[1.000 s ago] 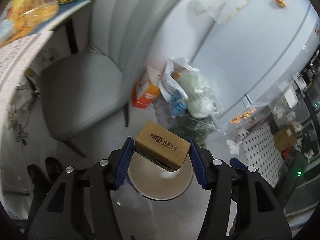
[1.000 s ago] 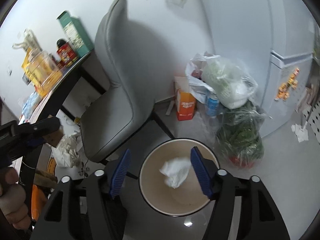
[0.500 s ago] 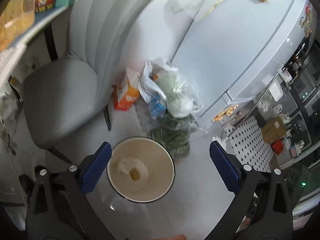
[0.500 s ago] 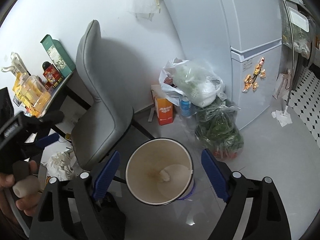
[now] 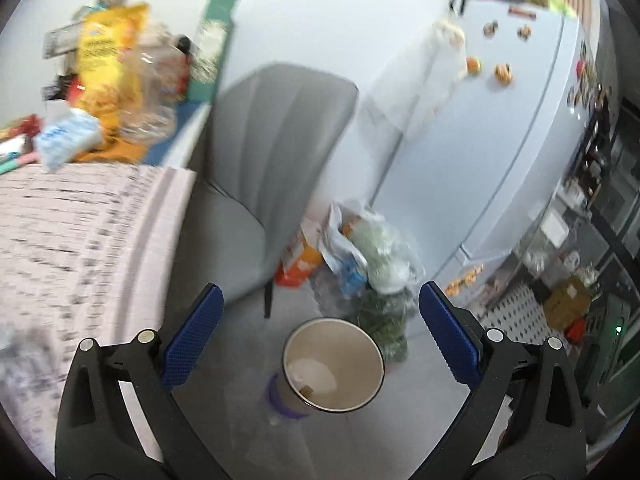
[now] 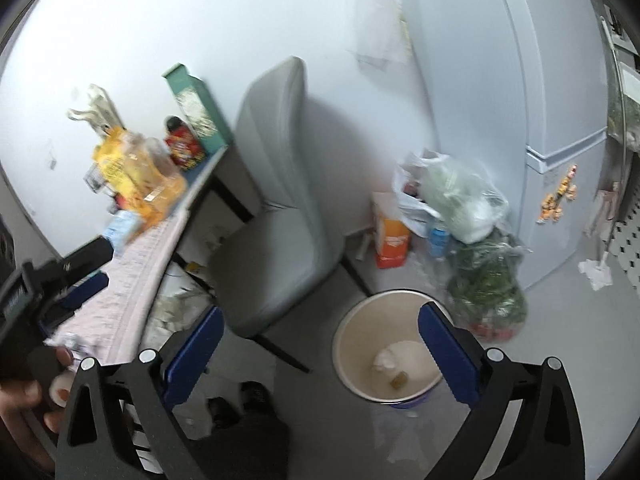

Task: Collect trash
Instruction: 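Move both tools back from the bin to the table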

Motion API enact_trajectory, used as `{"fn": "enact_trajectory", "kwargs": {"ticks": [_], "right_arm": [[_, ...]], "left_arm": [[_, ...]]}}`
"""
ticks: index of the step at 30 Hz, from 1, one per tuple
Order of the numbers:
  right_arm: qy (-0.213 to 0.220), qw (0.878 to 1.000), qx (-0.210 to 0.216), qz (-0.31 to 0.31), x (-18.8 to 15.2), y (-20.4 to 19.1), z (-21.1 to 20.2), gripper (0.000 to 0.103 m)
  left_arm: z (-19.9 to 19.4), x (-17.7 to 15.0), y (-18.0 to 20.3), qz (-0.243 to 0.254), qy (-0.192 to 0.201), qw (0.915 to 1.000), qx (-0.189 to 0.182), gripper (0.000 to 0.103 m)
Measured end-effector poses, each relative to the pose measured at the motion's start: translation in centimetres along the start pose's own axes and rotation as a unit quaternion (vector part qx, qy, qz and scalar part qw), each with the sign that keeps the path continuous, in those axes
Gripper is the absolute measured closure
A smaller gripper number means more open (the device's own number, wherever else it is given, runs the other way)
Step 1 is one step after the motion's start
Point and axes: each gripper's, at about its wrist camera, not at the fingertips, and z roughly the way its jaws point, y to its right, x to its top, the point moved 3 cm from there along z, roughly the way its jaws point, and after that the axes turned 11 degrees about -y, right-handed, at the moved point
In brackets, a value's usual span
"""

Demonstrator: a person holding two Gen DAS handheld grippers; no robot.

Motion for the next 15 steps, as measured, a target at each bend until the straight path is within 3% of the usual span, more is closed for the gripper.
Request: {"fn": "enact_trajectory", "kwargs": {"ticks": [6, 15], "right_arm": [[0.008, 0.999, 0.001, -0.04, -0.7, -5.8, -2.9, 0.008], [0.014, 0.994, 0.042, -0.096, -2.5, -14.5, -6.1, 0.008]], "left_arm": [[-7.2, -1.4, -3.7, -0.035, 0.045, 0.9983, 0.008, 0.006], [-16.6, -4.4, -8.2, -0.07, 0.095, 0.9926, 0.025, 0.006]]}}
